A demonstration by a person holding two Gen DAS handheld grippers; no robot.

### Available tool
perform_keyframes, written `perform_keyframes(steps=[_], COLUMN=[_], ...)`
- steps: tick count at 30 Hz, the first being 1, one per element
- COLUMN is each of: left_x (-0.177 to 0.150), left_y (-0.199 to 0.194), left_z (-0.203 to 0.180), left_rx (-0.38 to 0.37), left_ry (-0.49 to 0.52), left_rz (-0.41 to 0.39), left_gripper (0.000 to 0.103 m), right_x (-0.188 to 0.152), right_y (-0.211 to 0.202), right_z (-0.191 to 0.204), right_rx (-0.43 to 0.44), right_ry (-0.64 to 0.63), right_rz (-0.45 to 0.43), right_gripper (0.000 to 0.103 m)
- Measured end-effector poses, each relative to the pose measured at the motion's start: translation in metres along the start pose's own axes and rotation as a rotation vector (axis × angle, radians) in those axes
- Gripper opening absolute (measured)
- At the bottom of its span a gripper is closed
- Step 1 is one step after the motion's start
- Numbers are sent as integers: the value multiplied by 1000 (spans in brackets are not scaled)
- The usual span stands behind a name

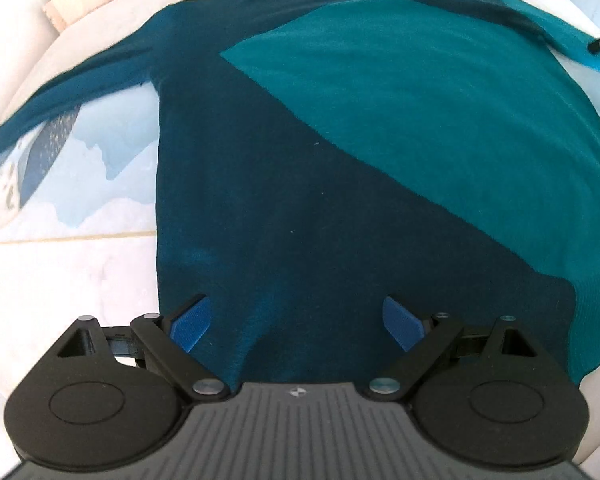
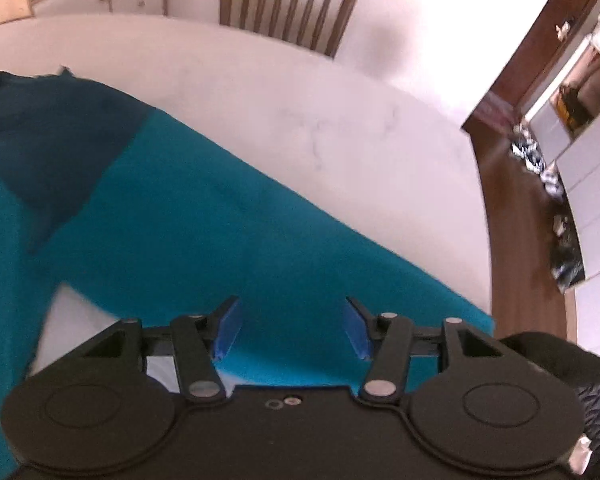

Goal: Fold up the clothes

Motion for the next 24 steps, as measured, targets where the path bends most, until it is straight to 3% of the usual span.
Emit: perform_keyframes(steps=[9,14,17,20,24], left_x=[0,2,5,8,8], left_y=[7,9,7,6,5], left_z=[11,12,11,7,6], left_rx=[-39,-53,-48,-33,-39], left_ry=[-92,-111,-102,-79,-91], left_rz=[39,59,69,71,70], left_gripper=[103,103,103,103,103], right_x=[33,63,80,91,94], right_y=[20,32,24,18,24], right_z=[-26,-30,-24,0,38], right_rx=[86,85,214,331,337], right_ry=[154,209,234,137,-15], right_rz=[35,21,0,-2,-2], right_gripper=[103,103,103,103,103])
Point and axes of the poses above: each gripper's, at about its wrist camera, not at the fingertips, and y roughly the way its jaws point, z to its left, x to its top, the point moved 2 cm from there along y, roughly the way its jaws point, and after that the axes turned 13 degrees about y, right-handed, at the moved point
